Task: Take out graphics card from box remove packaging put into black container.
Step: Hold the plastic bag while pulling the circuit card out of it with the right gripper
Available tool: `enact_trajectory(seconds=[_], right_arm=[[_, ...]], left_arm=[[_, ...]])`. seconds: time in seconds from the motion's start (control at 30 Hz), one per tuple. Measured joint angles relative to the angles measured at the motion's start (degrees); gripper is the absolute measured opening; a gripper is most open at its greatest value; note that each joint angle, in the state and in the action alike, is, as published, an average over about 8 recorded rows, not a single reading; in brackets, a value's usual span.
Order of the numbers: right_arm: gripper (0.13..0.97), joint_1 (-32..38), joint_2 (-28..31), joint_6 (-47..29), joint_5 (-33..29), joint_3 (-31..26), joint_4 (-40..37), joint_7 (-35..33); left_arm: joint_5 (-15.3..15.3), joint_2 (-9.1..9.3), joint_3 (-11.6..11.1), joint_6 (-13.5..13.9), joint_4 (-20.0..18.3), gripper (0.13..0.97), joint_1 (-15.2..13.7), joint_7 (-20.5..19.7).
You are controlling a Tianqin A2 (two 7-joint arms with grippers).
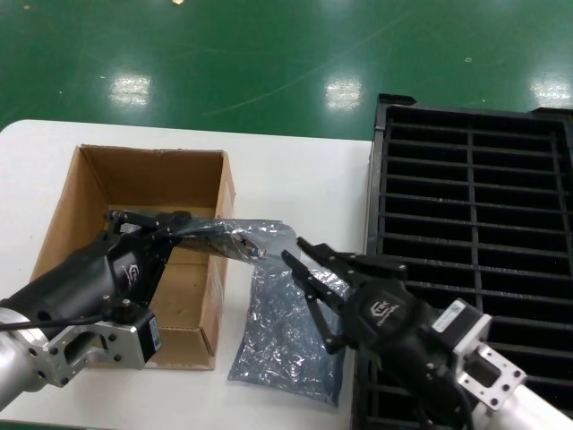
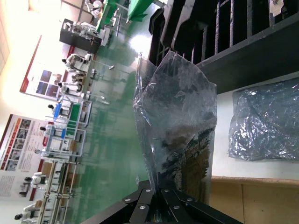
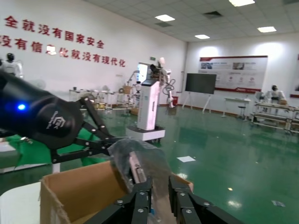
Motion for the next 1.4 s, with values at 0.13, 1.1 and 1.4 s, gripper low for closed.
enact_trajectory(seconds=[0.13,1.1,1.4], right_arm=[[0.227,1.2,-0.7,-1.0,-0.9,-0.9,-1.1,-1.0],[0.135,16.4,-0.8,-11.1,-3.9,-4.3,-14.0,2.0],[0.134,22.1,-1.8,-14.8,-5.8,-6.4,-19.2,3.2]], left_arm=[[0.0,0.00,0.0,0.0,0.0,0.140,0.0,0.0],[0.0,0.00,0.0,0.0,0.0,0.140,0.0,0.0],[0.0,0.00,0.0,0.0,0.0,0.140,0.0,0.0]])
